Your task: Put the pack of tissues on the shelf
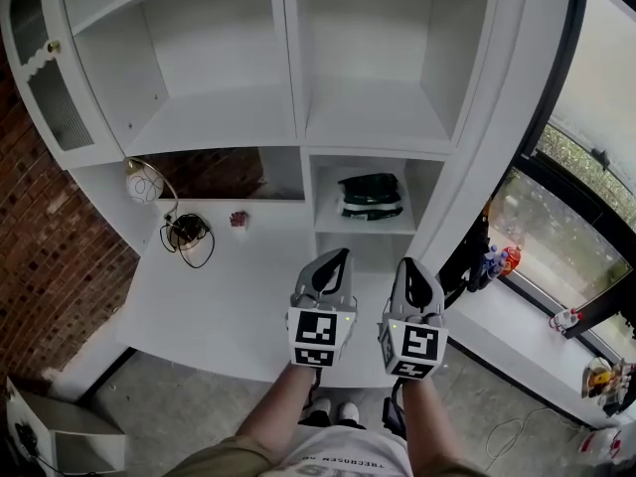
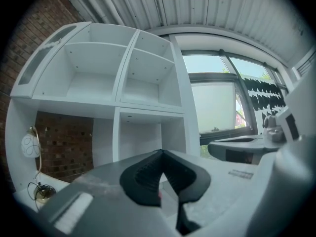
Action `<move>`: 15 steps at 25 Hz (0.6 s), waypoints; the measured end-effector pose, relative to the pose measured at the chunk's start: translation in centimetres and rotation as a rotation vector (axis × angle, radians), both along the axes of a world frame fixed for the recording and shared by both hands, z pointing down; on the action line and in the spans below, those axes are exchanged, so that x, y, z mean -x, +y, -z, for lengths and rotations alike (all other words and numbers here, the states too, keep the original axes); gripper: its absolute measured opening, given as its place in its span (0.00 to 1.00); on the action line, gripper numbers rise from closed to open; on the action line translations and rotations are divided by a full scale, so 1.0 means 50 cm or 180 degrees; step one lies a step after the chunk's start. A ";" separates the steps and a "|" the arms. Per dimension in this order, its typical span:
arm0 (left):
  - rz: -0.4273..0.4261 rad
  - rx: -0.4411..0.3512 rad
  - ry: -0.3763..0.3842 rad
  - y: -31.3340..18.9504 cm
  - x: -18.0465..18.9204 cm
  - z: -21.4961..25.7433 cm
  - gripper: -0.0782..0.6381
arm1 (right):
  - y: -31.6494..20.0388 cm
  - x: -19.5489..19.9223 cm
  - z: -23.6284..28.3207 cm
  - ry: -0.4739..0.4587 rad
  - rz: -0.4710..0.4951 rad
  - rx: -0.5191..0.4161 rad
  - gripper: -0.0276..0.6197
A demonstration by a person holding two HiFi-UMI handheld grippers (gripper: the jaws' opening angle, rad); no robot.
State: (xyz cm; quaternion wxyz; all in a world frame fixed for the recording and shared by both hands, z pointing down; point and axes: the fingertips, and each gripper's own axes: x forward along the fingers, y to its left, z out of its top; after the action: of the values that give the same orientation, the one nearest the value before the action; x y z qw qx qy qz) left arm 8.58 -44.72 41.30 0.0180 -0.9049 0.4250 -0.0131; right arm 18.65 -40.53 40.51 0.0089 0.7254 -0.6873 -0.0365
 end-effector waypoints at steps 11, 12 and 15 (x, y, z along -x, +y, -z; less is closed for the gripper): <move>-0.0015 0.0082 -0.0011 -0.012 0.001 -0.017 0.12 | -0.009 0.011 -0.017 0.0085 -0.0006 0.0096 0.04; -0.0021 0.0086 -0.0014 -0.012 0.001 -0.018 0.12 | -0.010 0.012 -0.016 0.0080 -0.0006 0.0088 0.04; -0.0040 0.0099 -0.0021 -0.009 -0.001 -0.020 0.12 | -0.013 0.013 -0.009 0.0050 -0.0001 0.0064 0.04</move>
State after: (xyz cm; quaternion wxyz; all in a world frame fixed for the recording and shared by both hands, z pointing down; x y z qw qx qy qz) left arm 8.65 -45.18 42.30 0.0054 -0.9077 0.4189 -0.0226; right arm 17.99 -41.18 40.96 0.0217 0.7250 -0.6875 -0.0352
